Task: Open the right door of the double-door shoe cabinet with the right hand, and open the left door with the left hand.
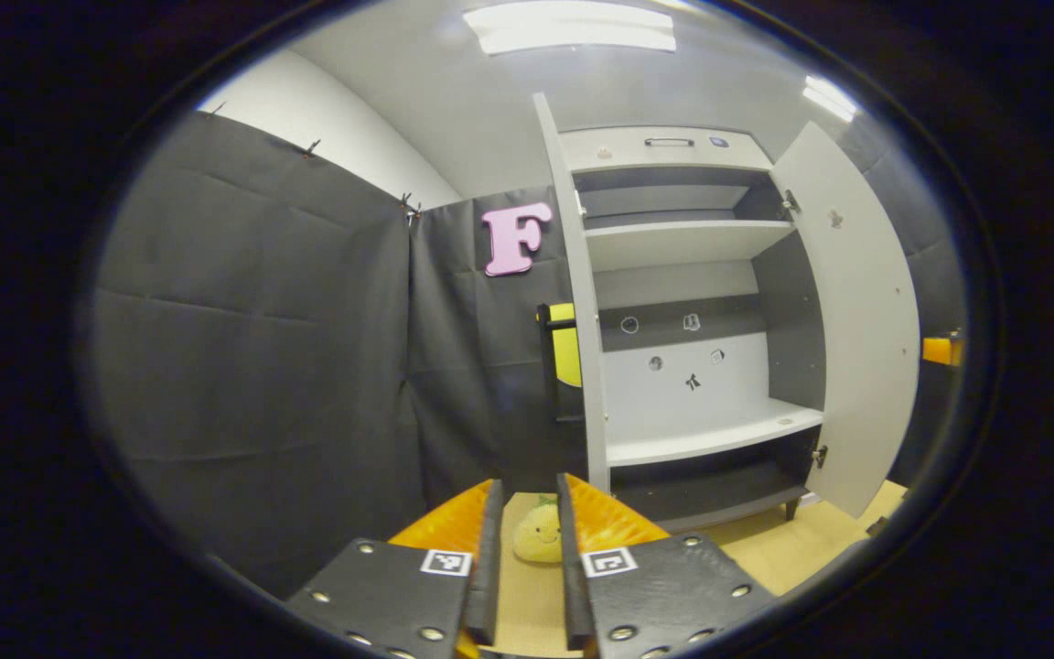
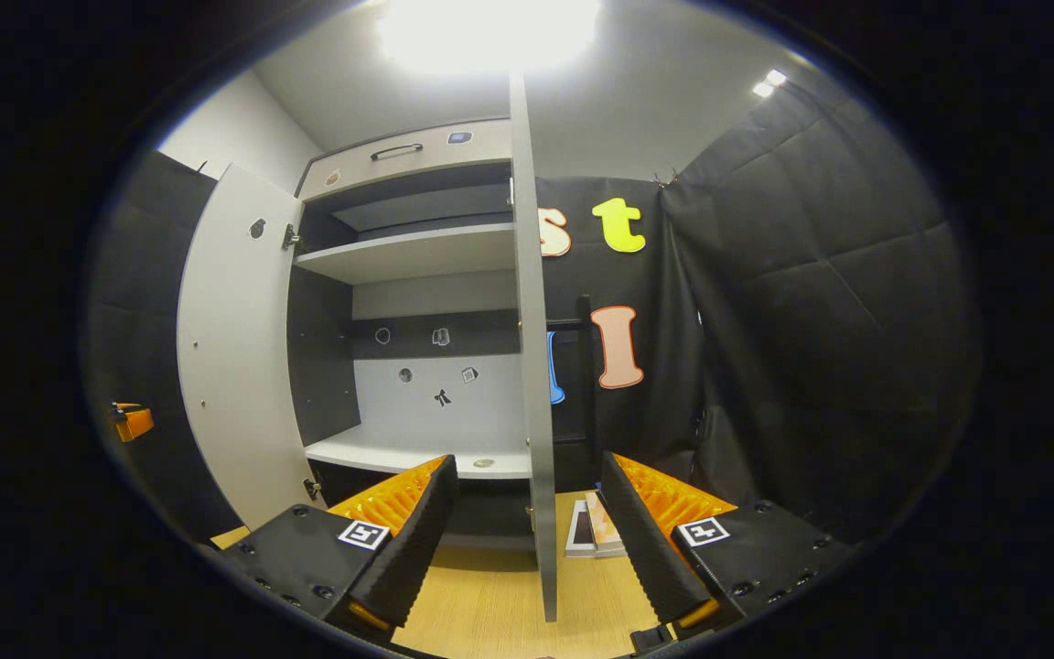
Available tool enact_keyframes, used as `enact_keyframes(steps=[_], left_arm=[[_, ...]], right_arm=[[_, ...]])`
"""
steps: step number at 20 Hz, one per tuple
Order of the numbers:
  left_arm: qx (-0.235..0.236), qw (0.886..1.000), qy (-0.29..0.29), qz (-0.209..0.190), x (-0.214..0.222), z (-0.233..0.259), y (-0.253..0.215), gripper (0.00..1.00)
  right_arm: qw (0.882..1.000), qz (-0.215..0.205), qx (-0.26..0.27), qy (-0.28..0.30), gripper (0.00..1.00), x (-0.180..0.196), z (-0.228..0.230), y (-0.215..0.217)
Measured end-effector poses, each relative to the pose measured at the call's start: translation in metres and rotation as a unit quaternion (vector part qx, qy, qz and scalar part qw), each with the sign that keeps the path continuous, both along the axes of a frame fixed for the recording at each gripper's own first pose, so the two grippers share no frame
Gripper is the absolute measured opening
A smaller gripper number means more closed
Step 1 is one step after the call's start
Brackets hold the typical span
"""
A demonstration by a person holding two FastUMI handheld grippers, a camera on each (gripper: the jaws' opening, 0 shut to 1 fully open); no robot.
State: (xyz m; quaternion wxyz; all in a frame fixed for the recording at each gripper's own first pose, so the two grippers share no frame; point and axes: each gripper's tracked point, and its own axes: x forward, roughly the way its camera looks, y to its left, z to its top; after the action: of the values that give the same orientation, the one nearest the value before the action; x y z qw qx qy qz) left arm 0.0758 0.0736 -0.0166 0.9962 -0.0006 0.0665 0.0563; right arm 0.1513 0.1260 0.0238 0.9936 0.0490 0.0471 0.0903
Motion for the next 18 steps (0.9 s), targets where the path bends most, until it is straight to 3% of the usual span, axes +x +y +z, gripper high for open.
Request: enact_keyframes(steps=[1, 5, 18], left_arm=[[0.005, 1.000, 0.003, 0.000, 0.000, -0.003, -0.001, 0.39], [0.021, 1.000, 0.006, 0.003, 0.001, -0.003, -0.004, 0.85], [0.020, 1.000, -0.014, 0.008, -0.003, 0.008, -0.010, 0.86]], right_arm=[[1.000, -0.003, -0.002, -0.001, 0.98, 0.000, 0.001, -0.003], [1.000, -0.010, 0.001, 0.002, 0.98, -0.001, -0.001, -0.011], [1.000, -0.017, 0.004, -0.003, 0.98, -0.004, 0.001, -0.021]])
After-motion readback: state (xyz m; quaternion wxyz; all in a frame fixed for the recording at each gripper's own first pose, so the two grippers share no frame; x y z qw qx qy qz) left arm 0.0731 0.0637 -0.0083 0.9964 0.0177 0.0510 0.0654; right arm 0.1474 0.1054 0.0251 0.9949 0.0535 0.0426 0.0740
